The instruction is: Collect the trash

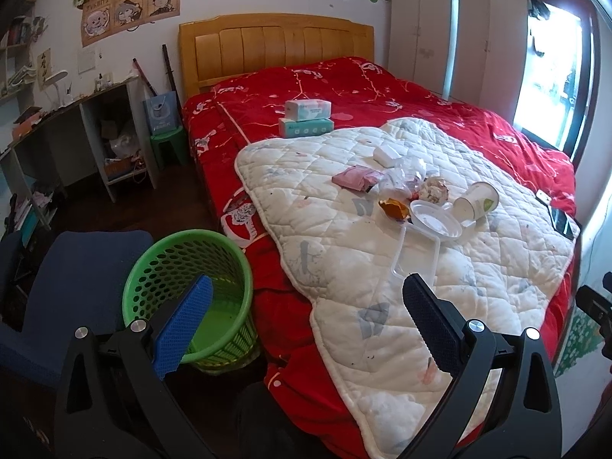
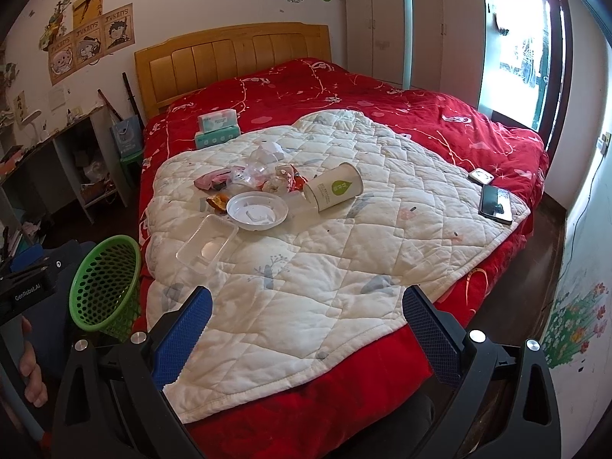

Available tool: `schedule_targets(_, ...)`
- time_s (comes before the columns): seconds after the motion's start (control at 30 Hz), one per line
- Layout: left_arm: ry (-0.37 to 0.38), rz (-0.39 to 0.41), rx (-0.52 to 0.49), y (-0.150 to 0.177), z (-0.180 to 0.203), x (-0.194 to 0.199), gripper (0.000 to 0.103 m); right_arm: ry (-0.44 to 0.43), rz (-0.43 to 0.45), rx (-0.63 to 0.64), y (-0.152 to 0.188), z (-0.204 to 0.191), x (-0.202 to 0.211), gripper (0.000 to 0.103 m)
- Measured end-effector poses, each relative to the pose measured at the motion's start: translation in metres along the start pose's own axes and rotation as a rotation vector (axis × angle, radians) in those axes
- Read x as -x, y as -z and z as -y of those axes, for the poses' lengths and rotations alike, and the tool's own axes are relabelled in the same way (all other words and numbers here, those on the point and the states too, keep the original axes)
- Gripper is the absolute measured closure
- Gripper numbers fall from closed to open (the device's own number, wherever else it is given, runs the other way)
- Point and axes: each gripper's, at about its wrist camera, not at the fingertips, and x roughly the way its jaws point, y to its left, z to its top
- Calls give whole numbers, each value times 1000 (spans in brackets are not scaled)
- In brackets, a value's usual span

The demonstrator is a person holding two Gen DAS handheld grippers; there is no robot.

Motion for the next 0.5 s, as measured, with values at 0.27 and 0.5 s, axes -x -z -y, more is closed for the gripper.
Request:
schedule_targets(0.27, -9, -5, 26, -3, -6, 0, 5, -6, 5, 13, 1, -3, 1, 7)
schedule_targets(0.5, -16, -5, 42, -1, -11, 2, 5, -13, 10, 21, 0, -8, 4, 7)
